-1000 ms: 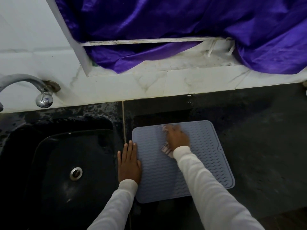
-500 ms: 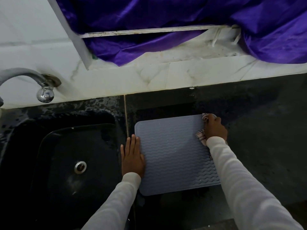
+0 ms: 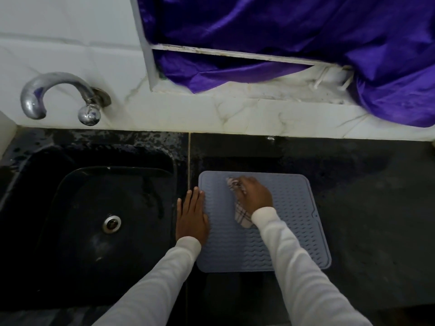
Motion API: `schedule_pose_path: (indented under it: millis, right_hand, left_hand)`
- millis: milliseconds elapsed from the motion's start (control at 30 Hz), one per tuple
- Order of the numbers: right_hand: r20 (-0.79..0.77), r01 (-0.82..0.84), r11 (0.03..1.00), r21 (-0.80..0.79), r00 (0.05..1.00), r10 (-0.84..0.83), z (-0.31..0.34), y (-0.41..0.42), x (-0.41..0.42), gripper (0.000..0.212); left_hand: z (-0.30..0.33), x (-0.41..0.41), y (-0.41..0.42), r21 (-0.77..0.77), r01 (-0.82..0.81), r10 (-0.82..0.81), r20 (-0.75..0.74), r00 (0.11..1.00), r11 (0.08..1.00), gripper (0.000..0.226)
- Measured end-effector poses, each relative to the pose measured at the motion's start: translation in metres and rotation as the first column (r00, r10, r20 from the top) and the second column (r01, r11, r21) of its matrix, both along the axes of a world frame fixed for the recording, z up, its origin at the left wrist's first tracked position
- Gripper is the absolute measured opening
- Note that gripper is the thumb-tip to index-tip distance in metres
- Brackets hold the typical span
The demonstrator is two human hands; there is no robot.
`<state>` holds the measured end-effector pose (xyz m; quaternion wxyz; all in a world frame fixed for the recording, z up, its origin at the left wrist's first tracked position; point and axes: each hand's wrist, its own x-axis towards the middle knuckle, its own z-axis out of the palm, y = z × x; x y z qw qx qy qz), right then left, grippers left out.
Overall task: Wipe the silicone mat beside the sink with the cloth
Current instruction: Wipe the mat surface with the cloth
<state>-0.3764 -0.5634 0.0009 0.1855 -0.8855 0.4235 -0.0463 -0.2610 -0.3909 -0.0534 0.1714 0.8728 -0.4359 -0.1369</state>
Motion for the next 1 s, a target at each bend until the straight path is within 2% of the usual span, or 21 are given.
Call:
schedule_pose_path:
  millis: [67, 167, 233, 367, 400, 500, 800, 1000]
  right_hand:
    - [-0.004, -0.09, 0.996, 0.004, 0.996, 0.09, 0.004, 0.024, 0.035, 0.036]
    - [0.006, -0.069, 0.997, 0.021, 0.998, 0.069, 0.003, 0.035, 0.058, 0.034]
    - [-0.008, -0.043, 0.999, 0.024, 0.999, 0.043, 0.003, 0.036, 0.068, 0.032]
    - [-0.209, -0.063, 0.994, 0.085, 0.975, 0.08, -0.009, 0.04, 0.082, 0.065]
    - [-0.212, -0.046, 0.994, 0.101, 0.975, 0.066, -0.014, 0.041, 0.084, 0.063]
    - [-0.086, 0.036, 0.991, 0.13, 0.996, -0.025, -0.019, 0.038, 0.089, 0.036]
    - [-0.051, -0.076, 0.983, 0.166, 0.995, 0.086, -0.004, 0.041, 0.089, 0.038]
    - [-0.108, -0.101, 0.981, 0.164, 0.987, 0.12, 0.0, 0.052, 0.077, 0.035]
  left_hand:
    - [0.007, 0.007, 0.006, -0.05, -0.032, 0.029, -0.051, 0.998, 0.998, 0.075]
    - [0.019, 0.009, -0.004, -0.095, -0.023, 0.013, -0.112, 0.994, 0.995, 0.078]
    - [0.027, 0.017, -0.015, -0.085, -0.004, -0.003, -0.085, 0.996, 0.996, 0.077]
    - [0.024, 0.047, -0.023, 0.053, 0.112, -0.114, 0.033, 0.993, 0.992, 0.066]
    - [0.023, 0.053, -0.024, 0.114, 0.163, -0.169, 0.045, 0.985, 0.98, 0.067]
    - [0.018, 0.067, -0.026, 0.234, 0.277, -0.302, 0.077, 0.95, 0.932, 0.064]
    - [0.013, 0.066, -0.027, 0.285, 0.283, -0.321, 0.099, 0.942, 0.916, 0.064]
    - [0.011, 0.065, -0.028, 0.257, 0.26, -0.288, 0.077, 0.955, 0.931, 0.063]
